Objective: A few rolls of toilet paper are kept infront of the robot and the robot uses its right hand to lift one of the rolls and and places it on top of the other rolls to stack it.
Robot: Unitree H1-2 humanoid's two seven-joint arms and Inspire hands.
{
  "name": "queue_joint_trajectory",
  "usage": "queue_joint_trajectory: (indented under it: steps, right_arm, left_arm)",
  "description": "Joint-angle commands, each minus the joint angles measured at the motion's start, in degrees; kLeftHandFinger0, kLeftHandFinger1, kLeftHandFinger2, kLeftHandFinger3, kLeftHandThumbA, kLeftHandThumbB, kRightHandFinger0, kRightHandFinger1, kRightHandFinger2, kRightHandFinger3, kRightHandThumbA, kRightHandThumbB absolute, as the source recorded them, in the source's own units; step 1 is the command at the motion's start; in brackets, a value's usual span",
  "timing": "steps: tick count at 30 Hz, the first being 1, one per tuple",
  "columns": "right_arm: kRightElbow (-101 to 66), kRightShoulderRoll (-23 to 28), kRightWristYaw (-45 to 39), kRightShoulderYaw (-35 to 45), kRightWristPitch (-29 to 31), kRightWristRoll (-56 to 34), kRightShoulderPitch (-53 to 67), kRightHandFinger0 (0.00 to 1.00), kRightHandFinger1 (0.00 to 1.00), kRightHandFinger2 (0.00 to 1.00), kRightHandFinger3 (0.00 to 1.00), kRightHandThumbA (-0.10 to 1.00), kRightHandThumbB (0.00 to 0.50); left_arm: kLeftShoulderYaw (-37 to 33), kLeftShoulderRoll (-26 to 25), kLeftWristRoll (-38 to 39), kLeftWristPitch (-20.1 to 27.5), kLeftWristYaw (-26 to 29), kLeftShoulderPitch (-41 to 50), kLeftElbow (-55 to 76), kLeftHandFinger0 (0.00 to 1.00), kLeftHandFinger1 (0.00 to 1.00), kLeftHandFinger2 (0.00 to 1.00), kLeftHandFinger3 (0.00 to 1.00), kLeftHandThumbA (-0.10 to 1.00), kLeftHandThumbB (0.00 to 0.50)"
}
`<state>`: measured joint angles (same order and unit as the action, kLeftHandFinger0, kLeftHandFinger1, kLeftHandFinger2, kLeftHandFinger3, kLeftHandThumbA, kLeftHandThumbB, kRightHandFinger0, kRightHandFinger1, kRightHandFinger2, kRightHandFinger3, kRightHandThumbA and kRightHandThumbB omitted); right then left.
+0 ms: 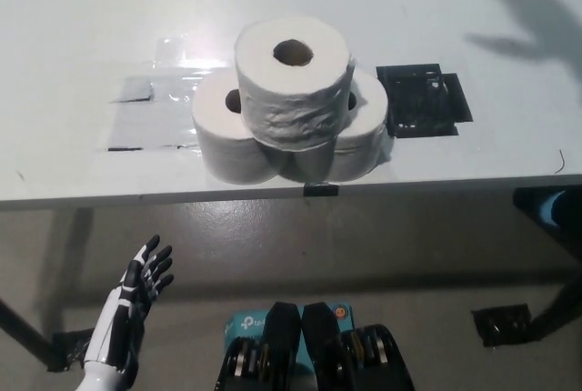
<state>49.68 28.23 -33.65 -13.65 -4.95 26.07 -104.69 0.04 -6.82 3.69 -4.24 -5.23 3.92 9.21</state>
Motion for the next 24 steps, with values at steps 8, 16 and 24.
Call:
queue_joint_trajectory:
  steps: [8, 16, 24]
  right_arm:
    - [-84.32, 5.63, 1.07, 35.02, -21.48, -22.28, 48.01, 1.0, 1.0, 1.0, 1.0, 1.0, 0.354]
    - [-97.96, -17.15, 20.11, 33.28, -4.47, -28.49, 86.07, 1.0, 1.0, 1.0, 1.0, 1.0, 0.4]
    - [-79.69, -28.86, 20.85, 23.96, 18.61, -30.65, 106.04, 1.0, 1.0, 1.0, 1.0, 1.0, 0.333]
  left_arm:
    - [1.23, -0.24, 2.36, 1.2, -0.75, -1.42, 0.62, 1.0, 1.0, 1.0, 1.0, 1.0, 0.27]
    - [2.22, -0.27, 3.72, 1.93, -0.77, -3.7, -1.44, 1.0, 1.0, 1.0, 1.0, 1.0, 0.124]
    - [2.85, 0.0, 4.51, 1.93, -0.51, -4.05, -1.5, 1.0, 1.0, 1.0, 1.0, 1.0, 0.053]
